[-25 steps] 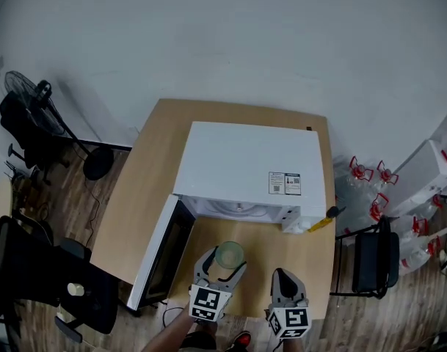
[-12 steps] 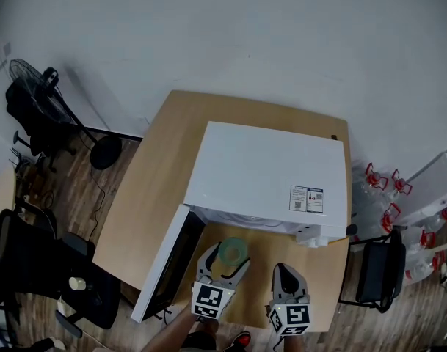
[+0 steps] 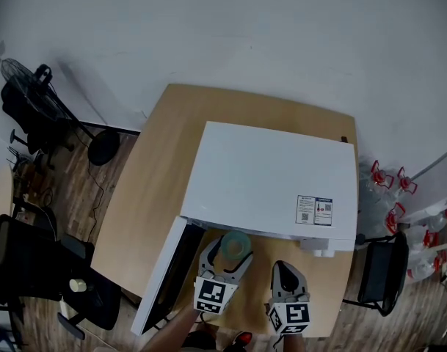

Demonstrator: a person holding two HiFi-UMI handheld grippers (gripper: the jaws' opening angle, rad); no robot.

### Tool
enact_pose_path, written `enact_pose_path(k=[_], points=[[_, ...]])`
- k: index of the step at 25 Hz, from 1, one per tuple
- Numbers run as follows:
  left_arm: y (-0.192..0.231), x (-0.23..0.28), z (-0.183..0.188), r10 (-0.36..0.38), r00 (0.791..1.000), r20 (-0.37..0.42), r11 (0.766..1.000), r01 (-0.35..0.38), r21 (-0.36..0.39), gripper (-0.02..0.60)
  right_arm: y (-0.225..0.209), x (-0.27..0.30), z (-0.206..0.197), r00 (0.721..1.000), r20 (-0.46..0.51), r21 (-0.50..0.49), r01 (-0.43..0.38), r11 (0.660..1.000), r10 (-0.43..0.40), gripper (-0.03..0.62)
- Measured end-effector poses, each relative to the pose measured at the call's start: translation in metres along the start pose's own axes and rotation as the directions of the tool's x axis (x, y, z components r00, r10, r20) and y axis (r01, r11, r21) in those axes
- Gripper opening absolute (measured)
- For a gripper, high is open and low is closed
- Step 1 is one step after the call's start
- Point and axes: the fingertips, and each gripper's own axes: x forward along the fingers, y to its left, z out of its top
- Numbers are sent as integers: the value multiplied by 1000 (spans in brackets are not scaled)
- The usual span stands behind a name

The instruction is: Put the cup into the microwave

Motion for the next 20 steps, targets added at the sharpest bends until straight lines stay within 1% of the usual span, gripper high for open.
enact_pose_path(k=[8,20], points=[[12,28,3,-6,1000,1,1000,6,1,379,-7,18,-5,1000,-27,14,11,1000,-10,18],[20,61,1,-15,1000,-14,1000,15,-4,379,-19,30,-11,998,-54,39,37,999,-35,18]])
